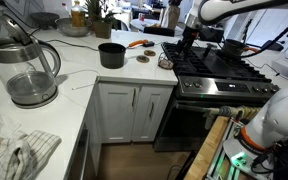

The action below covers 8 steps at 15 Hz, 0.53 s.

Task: Move the black object to the left

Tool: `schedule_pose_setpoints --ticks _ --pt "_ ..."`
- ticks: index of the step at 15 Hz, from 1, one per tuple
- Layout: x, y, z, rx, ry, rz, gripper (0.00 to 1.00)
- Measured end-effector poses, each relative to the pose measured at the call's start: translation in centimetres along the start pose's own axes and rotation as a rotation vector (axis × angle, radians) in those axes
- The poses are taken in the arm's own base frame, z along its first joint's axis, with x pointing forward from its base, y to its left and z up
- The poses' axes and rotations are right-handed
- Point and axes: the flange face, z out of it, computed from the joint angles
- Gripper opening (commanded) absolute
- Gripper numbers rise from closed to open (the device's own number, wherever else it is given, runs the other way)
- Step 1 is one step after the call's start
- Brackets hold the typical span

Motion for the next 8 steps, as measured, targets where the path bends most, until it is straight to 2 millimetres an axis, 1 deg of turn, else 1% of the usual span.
schedule_pose_setpoints --ticks 4,8 --pt "2.3 1.4 1.2 0.001 -0.013 -0.089 1.00" --pt "3.9 2.9 3.1 -0.003 -0.016 -0.106 1.00"
